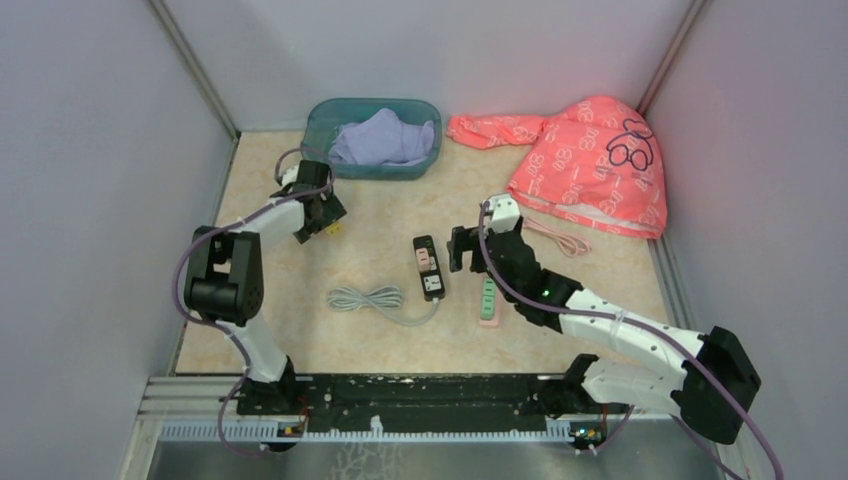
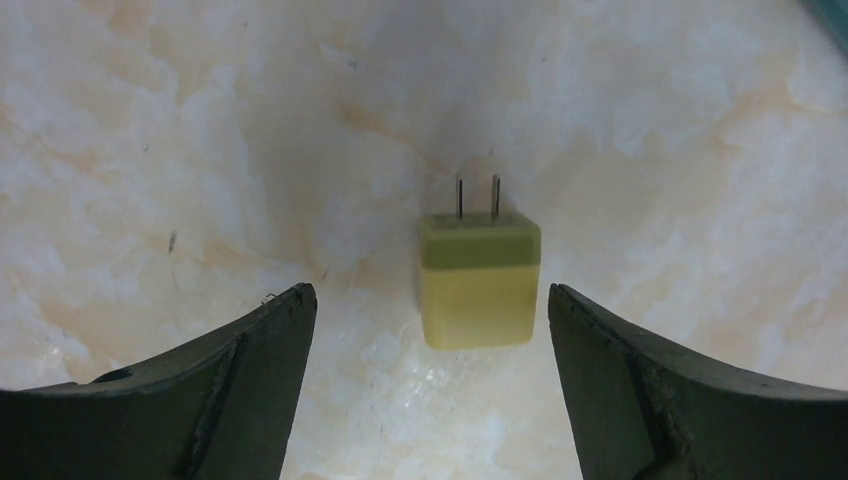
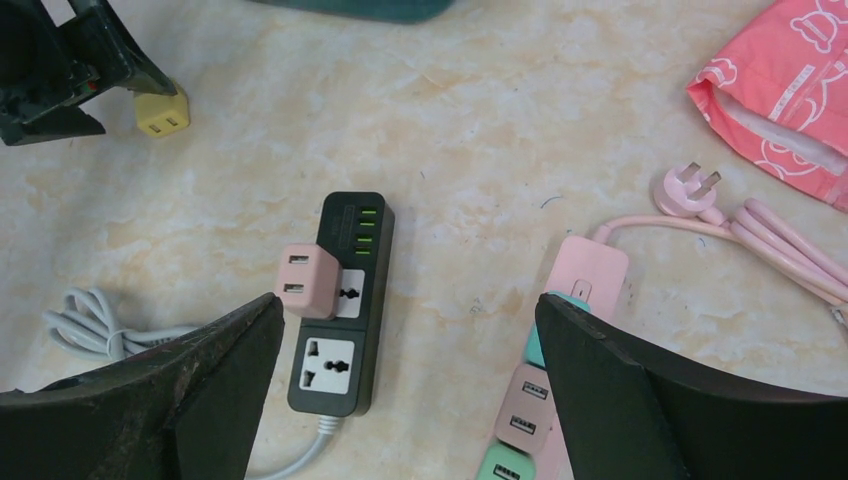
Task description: Insert the plug
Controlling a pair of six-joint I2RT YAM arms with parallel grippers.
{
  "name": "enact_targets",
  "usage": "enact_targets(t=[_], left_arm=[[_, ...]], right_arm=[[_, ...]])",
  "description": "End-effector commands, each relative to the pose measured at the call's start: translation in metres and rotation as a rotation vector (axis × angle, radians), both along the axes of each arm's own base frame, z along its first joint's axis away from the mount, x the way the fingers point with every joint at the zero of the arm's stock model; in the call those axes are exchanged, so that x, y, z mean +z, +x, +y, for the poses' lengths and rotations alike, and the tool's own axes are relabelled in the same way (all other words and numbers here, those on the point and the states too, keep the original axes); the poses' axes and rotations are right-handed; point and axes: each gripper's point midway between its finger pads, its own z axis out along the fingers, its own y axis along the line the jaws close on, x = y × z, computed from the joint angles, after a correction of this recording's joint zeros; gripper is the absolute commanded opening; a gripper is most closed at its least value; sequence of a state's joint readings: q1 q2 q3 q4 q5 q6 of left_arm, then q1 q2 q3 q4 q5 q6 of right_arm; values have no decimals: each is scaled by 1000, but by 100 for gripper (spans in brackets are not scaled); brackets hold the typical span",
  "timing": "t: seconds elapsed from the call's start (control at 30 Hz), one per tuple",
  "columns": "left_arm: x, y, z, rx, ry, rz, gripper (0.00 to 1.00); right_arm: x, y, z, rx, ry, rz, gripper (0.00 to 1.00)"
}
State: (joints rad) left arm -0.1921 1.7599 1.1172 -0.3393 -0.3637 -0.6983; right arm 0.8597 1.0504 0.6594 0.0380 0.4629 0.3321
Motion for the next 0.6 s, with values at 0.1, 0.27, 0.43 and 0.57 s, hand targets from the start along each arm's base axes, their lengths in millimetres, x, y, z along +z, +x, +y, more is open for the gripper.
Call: enact_targets(t=[0.1, 0.27, 0.43, 0.57], left_arm=[[-7, 20, 3, -17, 6, 43, 85], [-16, 25, -1, -32, -16, 58, 76], [-23, 28, -1, -36, -13, 81, 68], [-28, 27, -3, -34, -25, 93, 58]], right_arm=[[19, 6, -7, -29, 47, -83, 95], [17, 5, -7, -28, 48, -87, 94], [17, 3, -11, -33, 58, -101, 94], [21, 4, -11, -25, 58, -136, 94]])
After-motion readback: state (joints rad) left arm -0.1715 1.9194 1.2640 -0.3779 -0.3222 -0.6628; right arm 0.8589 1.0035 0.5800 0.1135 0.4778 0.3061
